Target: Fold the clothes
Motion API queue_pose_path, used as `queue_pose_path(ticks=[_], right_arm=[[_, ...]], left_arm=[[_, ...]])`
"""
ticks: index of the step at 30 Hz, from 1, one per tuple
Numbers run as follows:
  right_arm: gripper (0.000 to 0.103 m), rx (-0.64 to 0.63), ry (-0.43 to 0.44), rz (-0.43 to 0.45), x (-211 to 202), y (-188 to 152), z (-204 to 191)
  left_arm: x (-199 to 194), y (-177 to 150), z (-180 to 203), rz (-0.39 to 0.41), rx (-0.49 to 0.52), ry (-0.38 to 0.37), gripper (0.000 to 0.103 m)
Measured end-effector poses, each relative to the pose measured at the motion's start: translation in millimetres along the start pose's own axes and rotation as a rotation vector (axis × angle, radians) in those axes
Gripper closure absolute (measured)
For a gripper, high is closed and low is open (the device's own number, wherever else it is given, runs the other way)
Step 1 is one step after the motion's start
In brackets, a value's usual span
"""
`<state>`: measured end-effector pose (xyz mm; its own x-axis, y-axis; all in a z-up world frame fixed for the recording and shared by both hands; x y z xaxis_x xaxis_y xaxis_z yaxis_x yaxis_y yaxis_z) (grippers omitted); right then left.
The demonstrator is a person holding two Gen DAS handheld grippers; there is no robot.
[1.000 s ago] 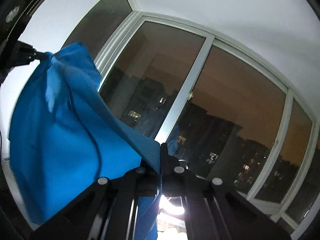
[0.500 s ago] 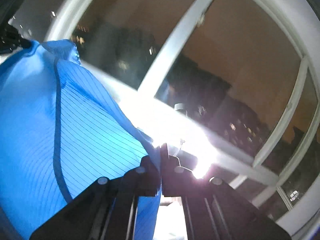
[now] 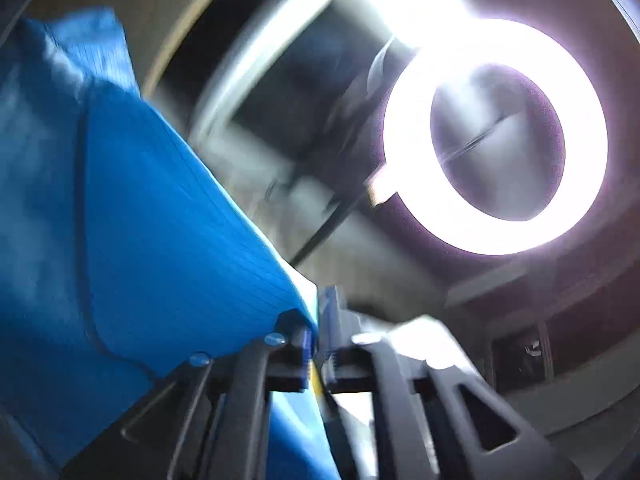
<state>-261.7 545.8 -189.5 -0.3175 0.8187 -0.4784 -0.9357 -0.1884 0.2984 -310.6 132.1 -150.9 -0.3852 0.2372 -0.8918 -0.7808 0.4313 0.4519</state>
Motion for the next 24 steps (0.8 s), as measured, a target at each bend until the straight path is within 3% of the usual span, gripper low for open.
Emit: queue_pose_path(ticks=[3,6,12,16,19,20,22,24], right_arm=[[0.055,-0.064,0.021,-0.038,13.8,-11.3,-22.8],[0.047,-0.048,0.027,-0.02,-2.1,-28.5,-10.7],[0.045,-0.014,0.04,0.015,-34.1,-62.9,13.5],[0.045,0.04,0.065,0.064,-63.9,-89.2,18.7],[0.044,0.01,0.051,0.1,-66.0,-86.6,7.6],[0.043,0.045,0.156,0.066,-59.9,-81.9,5.3],[0.043,0.185,0.446,-0.036,-47.1,-69.8,6.7],[0.043,0.287,0.62,-0.066,-48.0,-57.1,12.8]], left_arm=[[4.7,-13.9,5.5,-0.025,0.02,-0.002,0.097],[-27.2,-26.6,-10.3,0.018,0.018,0.003,0.094],[-90.1,-47.2,-44.3,0.089,-0.032,-0.011,0.082],[-111.0,-91.3,-49.6,0.102,-0.072,-0.053,0.083],[-99.9,-131.8,-31.1,0.055,-0.077,-0.12,0.083],[-91.6,-137.5,-22.7,0.037,-0.071,-0.14,0.083],[-72.2,-141.2,-3.8,0.004,-0.052,-0.175,0.083],[-53.0,-144.8,15.1,-0.029,-0.032,-0.211,0.083]])
Point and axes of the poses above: each gripper's, at about its wrist camera, not at the fingertips, and x roughly the way its jaws point, z to its right, y to its top, the point moved 5 cm from there along x, roughly the way its jaws point, and after that the axes turned 15 degrees about -y, right-handed, at the moved point
